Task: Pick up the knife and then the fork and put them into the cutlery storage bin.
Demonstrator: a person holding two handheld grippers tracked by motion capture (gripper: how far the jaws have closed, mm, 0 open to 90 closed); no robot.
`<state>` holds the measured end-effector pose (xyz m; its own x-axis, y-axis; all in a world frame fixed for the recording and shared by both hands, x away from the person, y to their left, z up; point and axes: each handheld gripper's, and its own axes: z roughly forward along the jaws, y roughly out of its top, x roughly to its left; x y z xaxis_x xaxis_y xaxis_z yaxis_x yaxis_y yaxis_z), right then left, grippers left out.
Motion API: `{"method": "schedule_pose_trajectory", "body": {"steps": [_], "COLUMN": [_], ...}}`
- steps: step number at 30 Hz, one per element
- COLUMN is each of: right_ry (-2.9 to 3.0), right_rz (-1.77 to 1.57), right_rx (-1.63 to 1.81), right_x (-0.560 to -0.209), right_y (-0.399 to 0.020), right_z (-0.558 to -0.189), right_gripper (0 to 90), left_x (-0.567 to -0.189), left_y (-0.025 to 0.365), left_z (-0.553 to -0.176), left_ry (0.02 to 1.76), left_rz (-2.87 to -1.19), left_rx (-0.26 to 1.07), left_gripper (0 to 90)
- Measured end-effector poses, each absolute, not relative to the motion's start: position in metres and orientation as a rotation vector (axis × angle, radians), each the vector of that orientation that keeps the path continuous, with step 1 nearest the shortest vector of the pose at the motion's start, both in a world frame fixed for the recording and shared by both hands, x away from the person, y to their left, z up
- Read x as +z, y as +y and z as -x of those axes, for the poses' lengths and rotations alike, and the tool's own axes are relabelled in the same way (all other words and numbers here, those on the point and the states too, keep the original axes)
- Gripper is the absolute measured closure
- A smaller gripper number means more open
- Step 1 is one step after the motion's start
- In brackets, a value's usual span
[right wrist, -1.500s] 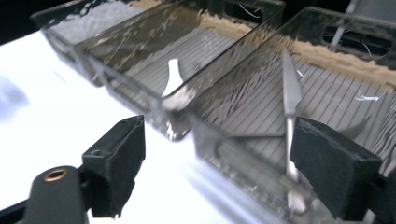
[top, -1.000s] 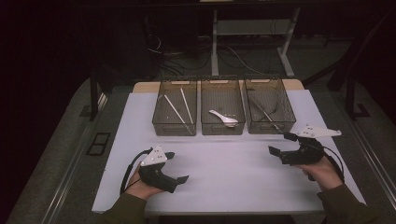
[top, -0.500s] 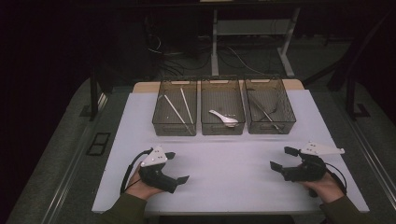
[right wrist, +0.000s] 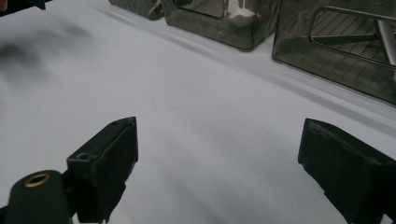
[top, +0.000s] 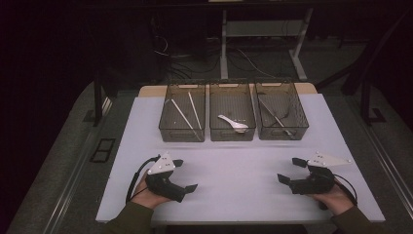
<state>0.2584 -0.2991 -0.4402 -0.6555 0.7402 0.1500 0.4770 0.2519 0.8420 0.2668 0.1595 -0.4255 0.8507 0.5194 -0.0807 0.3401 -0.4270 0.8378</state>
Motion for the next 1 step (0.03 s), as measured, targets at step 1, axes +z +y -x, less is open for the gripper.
{"method": "schedule_pose_trajectory", "body": {"steps": [1], "right_ry": [2.250], "right_rz": [-1.129], "right_rx": [1.361], "right_x": [-0.4401], "right_y": [-0.2991], "right_z": [-0.2584], "right_gripper": [12.0], "left_x": [-0.4256], "left_y": [0.1596], "left_z": [-0.2669], "left_ry": [0.628], "left_rz": [-2.058], "left_rx": [0.235], "left_gripper": [3.3]}}
